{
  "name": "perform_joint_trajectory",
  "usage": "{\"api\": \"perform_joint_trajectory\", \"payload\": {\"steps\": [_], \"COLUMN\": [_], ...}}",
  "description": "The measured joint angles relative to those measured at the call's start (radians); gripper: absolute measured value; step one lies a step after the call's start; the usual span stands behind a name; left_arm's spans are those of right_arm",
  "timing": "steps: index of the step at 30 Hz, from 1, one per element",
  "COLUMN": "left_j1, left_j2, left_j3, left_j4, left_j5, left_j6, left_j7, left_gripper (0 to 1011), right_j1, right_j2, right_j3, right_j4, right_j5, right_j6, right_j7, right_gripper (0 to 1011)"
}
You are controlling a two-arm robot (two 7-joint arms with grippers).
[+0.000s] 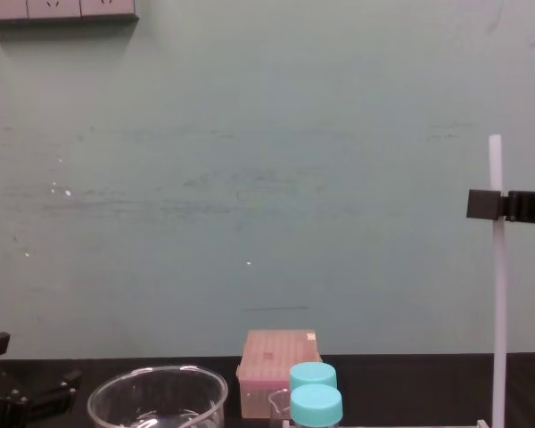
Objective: Pick up the stirring rod with one hand, then place it down.
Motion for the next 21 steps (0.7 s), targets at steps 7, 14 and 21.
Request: {"api": "perform_joint_trajectory", "payload": {"steps": [7,14,21], "left_j1": [0.000,0.000,0.000], "left_j2": [0.000,0.000,0.000], "left_j3": [0.000,0.000,0.000], "left_j4": [0.000,0.000,0.000], "left_j5": [0.000,0.000,0.000], "left_j6": [0.000,0.000,0.000], "left_j7": [0.000,0.000,0.000], "left_gripper": [1005,1005,1005], "right_j1": [0.016,0.032,0.040], "right_j2": [-0.012,-0.033,-0.053], "right_j3": [-0.030,-0.057,-0.070], "right_j4": [0.030,0.069,0.109], "right_j5": [-0.018,-0.056,-0.087], "right_j6": [-0.040,-0.079,-0.113], "right_j7": [0.017,0.029,0.045], "right_gripper": [72,72,72]}}
